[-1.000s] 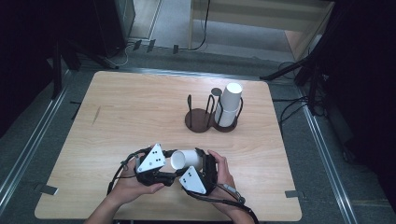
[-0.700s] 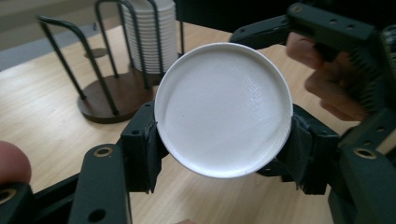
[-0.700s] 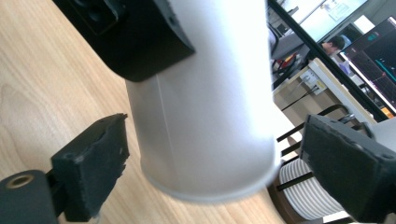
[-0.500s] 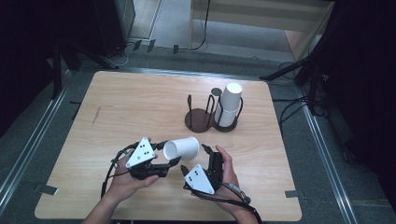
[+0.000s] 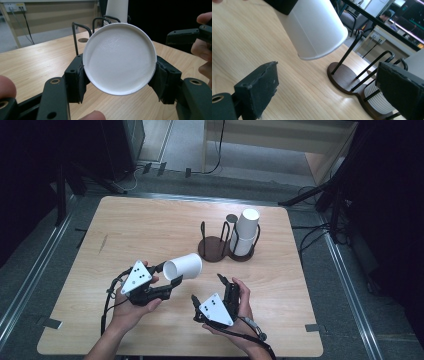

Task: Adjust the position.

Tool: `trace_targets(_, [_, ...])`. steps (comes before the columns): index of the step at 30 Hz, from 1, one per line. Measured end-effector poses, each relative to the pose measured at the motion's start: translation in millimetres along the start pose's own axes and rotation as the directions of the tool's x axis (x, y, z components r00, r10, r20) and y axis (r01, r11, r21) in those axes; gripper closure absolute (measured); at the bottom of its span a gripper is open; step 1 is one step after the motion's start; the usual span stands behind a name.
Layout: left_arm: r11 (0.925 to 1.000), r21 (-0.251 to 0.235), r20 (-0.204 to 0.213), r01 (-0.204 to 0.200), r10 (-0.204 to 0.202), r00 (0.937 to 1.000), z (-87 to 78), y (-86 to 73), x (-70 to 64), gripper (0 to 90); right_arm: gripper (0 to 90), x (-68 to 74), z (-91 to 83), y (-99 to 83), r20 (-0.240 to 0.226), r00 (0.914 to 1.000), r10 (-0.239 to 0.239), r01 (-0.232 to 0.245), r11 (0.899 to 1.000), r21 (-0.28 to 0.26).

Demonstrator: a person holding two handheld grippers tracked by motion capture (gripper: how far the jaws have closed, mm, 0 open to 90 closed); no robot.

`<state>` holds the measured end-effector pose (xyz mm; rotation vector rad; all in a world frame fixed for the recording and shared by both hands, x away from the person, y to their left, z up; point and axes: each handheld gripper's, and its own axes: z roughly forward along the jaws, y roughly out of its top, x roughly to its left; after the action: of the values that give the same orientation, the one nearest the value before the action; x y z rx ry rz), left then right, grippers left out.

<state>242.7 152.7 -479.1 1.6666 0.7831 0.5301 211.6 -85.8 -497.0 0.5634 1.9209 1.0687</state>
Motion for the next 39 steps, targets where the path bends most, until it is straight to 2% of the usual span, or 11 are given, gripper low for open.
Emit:
trace_targets(10, [0.9980, -0.051, -0.044, 0.038, -0.040, 0.9982, -4.8, -0.8, 8.9, 37.2, 7.0, -3.8, -1.9, 7.1, -0.030, 0.9903, 0.135, -0.135, 0.991, 0.001])
trace_targets(19, [0.9876, -0.136, -0.071, 0.078, -0.089, 0.9936, -11.3, -2.1, 19.3, 37.2, 12.5, -7.1, -0.4, 17.4, -0.046, 0.9440, 0.327, -0.325, 0.945, 0.033])
trace_targets(23, [0.9813, -0.163, -0.055, 0.103, -0.113, 0.9921, -11.3, -3.6, 20.5, 37.1, 12.2, -8.3, 3.8, 15.8, -0.061, 0.8967, 0.438, -0.435, 0.898, 0.067])
trace_targets(24, [0.9800, -0.169, -0.054, 0.105, -0.116, 0.9918, -11.1, -3.9, 20.4, 37.2, 11.3, -8.0, 4.9, 17.0, -0.053, 0.8652, 0.499, -0.495, 0.866, 0.066])
trace_targets(29, [0.9762, -0.190, -0.054, 0.105, -0.117, 0.9916, -10.8, -4.9, 19.4, 37.2, 3.8, -8.6, 5.9, 23.0, -0.051, 0.8140, 0.579, -0.576, 0.815, 0.056])
trace_targets(31, [0.9754, -0.192, -0.052, 0.107, -0.119, 0.9915, -10.4, -5.3, 19.7, 37.2, 0.0, -11.2, 6.7, 26.0, -0.057, 0.7651, 0.641, -0.639, 0.767, 0.053])
trace_targets(32, [0.9743, -0.197, -0.051, 0.110, -0.122, 0.9912, -10.1, -5.7, 19.7, 37.2, 0.0, -11.2, 6.7, 26.0, -0.057, 0.7651, 0.641, -0.639, 0.767, 0.053])
trace_targets(36, [0.9688, -0.218, -0.049, 0.117, -0.131, 0.9902, -9.5, -7.3, 19.7, 37.1, 0.0, -17.2, 8.1, 25.4, -0.076, 0.6516, 0.755, -0.753, 0.656, 0.056])
trace_targets(37, [0.9663, -0.226, -0.051, 0.123, -0.138, 0.9891, -9.4, -7.6, 19.4, 37.1, 0.0, -17.2, 8.1, 25.4, -0.076, 0.6516, 0.755, -0.753, 0.656, 0.056])
trace_targets(38, [0.9645, -0.232, -0.053, 0.125, -0.141, 0.9885, -9.5, -8.1, 19.4, 37.1, 0.0, -18.7, 8.7, 25.5, -0.089, 0.6142, 0.784, -0.783, 0.620, 0.056])
trace_targets(39, [0.9621, -0.239, -0.054, 0.131, -0.148, 0.9875, -9.3, -8.9, 19.5, 37.0, 0.0, -18.8, 9.1, 26.2, -0.096, 0.5992, 0.795, -0.794, 0.605, 0.054])
